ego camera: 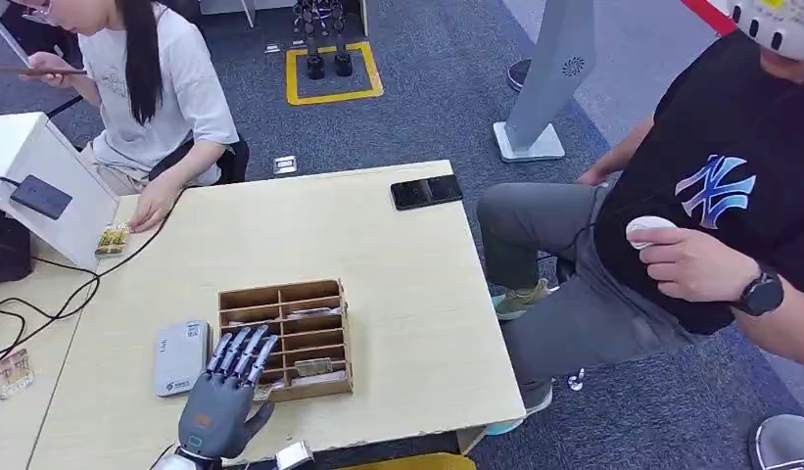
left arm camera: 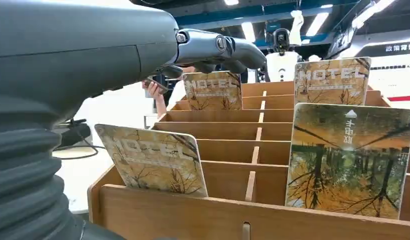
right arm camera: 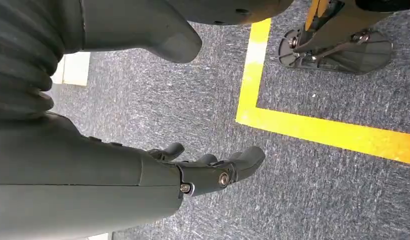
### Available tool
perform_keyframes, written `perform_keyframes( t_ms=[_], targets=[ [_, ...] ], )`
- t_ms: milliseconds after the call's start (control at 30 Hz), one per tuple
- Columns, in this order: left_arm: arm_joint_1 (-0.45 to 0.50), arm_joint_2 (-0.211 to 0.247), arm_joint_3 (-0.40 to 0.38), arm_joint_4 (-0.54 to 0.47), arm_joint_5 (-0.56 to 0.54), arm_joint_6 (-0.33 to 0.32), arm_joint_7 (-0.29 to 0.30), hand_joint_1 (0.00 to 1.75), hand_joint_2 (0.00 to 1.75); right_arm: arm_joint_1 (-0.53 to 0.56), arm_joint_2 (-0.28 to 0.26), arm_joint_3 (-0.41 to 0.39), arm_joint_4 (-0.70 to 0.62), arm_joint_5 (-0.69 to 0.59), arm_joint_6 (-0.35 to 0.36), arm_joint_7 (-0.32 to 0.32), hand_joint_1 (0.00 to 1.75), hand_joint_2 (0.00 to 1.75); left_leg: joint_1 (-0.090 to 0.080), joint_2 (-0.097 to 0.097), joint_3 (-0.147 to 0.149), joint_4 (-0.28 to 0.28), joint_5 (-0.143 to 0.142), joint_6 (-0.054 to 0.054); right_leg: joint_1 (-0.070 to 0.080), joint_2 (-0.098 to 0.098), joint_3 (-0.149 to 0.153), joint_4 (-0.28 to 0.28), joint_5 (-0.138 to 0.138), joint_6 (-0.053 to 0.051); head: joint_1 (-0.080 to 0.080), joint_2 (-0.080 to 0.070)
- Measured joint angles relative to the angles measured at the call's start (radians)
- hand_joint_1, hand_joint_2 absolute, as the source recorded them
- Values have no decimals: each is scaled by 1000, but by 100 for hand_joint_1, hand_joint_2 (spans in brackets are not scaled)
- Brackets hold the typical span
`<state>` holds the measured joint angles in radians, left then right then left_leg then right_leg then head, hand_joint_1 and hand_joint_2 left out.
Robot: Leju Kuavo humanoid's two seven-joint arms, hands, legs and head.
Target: Pass the card to the sensor for recognition and then transmit it.
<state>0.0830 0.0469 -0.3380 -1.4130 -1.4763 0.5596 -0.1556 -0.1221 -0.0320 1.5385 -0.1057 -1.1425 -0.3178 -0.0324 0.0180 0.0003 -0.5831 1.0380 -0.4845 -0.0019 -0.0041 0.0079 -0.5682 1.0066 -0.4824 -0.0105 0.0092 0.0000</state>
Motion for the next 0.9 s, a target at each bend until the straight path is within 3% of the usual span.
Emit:
perform_keyframes(
  t_ms=[100,133,167,200,900],
  targets=[
    [0,0,3,0,0,0,0,0,175,0,1,0,0,0,-1,0,0,175,0,0,0,0,0,0,0,0,0,0,0,0,0,0],
    [1,0,3,0,0,0,0,28,175,0,2,0,0,0,-1,0,0,175,0,0,0,0,0,0,0,0,0,0,0,0,0,0],
    [1,0,4,0,0,0,0,147,175,0,2,0,0,0,-1,0,0,175,0,0,0,0,0,0,0,0,0,0,0,0,0,0],
    [1,0,4,0,0,-1,0,175,175,0,2,0,0,0,-1,0,0,175,0,0,0,0,0,0,0,0,0,0,0,0,0,0],
    [0,0,10,-1,12,-16,-2,175,175,0,4,0,0,1,-4,-7,0,175,0,0,1,0,0,0,0,0,1,0,0,0,0,0]
  ],
)
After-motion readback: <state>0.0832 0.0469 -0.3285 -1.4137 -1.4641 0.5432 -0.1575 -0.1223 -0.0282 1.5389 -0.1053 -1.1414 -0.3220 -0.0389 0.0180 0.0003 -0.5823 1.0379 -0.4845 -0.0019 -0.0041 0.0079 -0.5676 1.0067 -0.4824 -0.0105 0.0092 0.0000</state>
